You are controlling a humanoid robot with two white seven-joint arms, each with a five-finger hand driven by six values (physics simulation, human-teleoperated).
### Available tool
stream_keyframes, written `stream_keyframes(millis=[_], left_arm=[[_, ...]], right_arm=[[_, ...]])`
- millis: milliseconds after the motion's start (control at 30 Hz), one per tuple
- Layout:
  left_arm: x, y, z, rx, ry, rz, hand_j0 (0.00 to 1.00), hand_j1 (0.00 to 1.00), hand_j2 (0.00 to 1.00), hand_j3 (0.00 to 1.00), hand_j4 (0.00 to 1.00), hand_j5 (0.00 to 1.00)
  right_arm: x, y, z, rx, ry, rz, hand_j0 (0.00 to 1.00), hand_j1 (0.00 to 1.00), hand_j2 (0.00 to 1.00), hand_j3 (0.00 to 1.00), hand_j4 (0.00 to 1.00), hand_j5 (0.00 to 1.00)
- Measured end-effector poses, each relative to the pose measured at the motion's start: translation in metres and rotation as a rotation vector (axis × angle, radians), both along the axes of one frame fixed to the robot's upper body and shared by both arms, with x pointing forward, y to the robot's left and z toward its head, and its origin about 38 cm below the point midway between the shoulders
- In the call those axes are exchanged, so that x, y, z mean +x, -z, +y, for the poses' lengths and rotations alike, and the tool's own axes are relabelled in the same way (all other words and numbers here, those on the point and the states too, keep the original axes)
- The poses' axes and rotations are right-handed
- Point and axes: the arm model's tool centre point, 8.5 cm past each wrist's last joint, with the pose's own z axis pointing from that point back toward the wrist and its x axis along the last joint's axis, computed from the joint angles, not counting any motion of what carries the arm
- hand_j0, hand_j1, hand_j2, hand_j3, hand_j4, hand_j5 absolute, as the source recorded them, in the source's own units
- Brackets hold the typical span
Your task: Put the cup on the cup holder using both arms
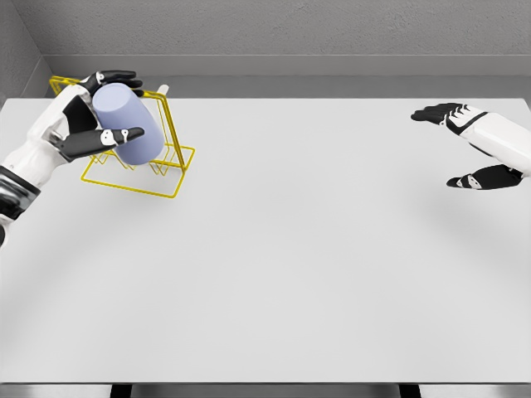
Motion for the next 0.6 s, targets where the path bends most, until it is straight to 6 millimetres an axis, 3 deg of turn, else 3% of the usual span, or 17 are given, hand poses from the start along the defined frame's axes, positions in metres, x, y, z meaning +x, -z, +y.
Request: stream_keyframes(millis=[67,100,433,500,600], left_arm=[[0.0007,0.001,0.0004,0.001,-0.002,0.004,0.99,0.99,0.99,0.99,0.99,0.99],[0.0017,-0.0002,0.0003,0.002,-0.002,0.002,1.0,1.0,1.0,1.0,1.0,1.0],[0.0034,0.0024,-0.0005,0.006,-0.004,0.01,1.0,1.0,1.0,1.0,1.0,1.0],[0.0033,0.0025,-0.0009,0.006,-0.003,0.01,0.95,0.95,0.95,0.95,0.95,0.95],[0.0032,0.0027,-0.0013,0.006,-0.002,0.011,0.94,0.94,0.94,0.94,0.94,0.94]], right_arm=[[0.0,0.0001,-0.0001,0.0,0.0,0.0,1.0,1.0,1.0,1.0,1.0,1.0],[0.0002,0.0005,-0.0006,0.0,0.002,0.002,1.0,1.0,1.0,1.0,1.0,1.0],[0.0011,0.0047,-0.0071,0.005,0.021,0.015,1.0,1.0,1.0,1.0,1.0,1.0],[0.0012,0.0046,-0.0074,0.005,0.022,0.015,1.0,1.0,1.0,1.0,1.0,1.0],[0.0012,0.0046,-0.0075,0.005,0.023,0.015,1.0,1.0,1.0,1.0,1.0,1.0]])
